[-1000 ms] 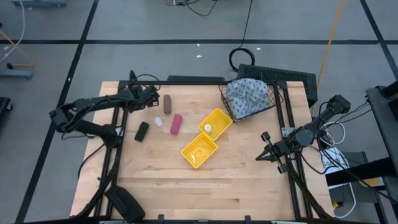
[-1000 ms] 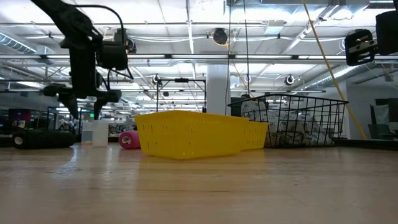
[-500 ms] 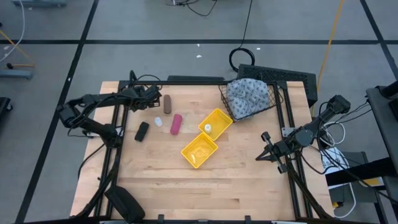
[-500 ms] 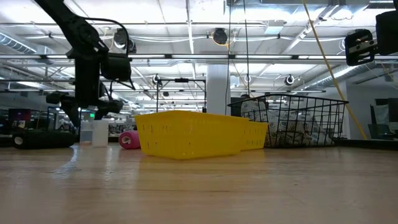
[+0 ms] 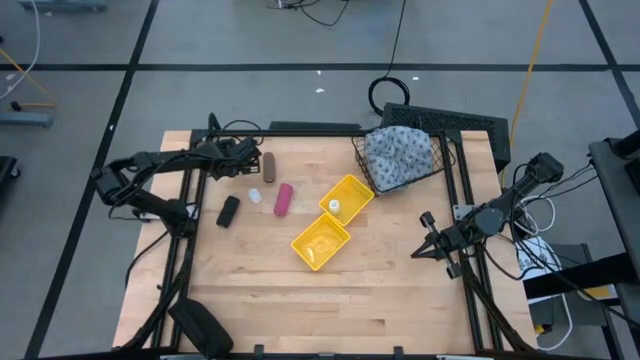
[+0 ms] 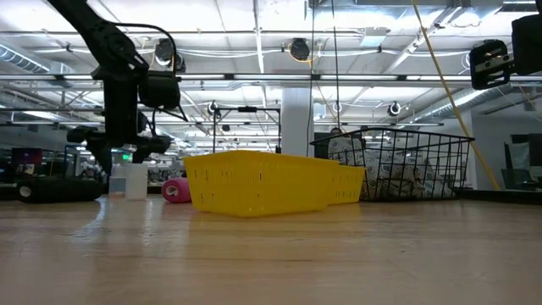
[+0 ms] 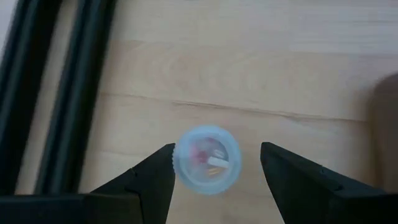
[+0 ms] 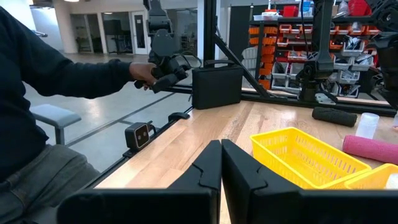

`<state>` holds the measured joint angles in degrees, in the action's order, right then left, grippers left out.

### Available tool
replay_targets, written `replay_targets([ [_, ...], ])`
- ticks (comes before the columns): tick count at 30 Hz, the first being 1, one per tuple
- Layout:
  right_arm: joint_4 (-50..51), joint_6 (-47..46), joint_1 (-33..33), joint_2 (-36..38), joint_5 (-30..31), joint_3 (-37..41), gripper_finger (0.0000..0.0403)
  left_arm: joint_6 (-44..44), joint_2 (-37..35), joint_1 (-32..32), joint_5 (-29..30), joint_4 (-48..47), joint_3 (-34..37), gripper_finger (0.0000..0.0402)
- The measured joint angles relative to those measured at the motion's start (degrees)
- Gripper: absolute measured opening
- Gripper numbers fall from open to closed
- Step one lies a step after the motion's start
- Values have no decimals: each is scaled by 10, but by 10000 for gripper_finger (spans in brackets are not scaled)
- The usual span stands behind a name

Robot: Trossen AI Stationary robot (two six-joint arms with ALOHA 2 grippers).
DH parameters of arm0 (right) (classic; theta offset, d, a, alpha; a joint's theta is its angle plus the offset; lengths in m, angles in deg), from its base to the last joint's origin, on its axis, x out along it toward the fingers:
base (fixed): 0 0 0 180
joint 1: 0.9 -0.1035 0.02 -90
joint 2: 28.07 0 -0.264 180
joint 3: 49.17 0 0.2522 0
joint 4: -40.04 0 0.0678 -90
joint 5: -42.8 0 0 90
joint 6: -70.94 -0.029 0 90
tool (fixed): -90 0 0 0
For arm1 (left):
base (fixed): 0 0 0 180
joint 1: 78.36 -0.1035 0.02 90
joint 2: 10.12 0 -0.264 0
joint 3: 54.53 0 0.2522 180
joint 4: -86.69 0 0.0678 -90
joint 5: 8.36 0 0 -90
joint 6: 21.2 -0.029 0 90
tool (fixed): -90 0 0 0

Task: Pick & place medical supplies in basket/bin
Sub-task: Put the top white pill bottle into the top yellow basket

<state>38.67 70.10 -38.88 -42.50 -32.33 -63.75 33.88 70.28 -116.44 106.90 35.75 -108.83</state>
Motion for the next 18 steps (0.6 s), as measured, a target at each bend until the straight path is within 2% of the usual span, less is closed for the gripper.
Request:
replay_targets([
  [18,0,0,0,0,0,0,0,-8,0,22,2,23,0,243],
])
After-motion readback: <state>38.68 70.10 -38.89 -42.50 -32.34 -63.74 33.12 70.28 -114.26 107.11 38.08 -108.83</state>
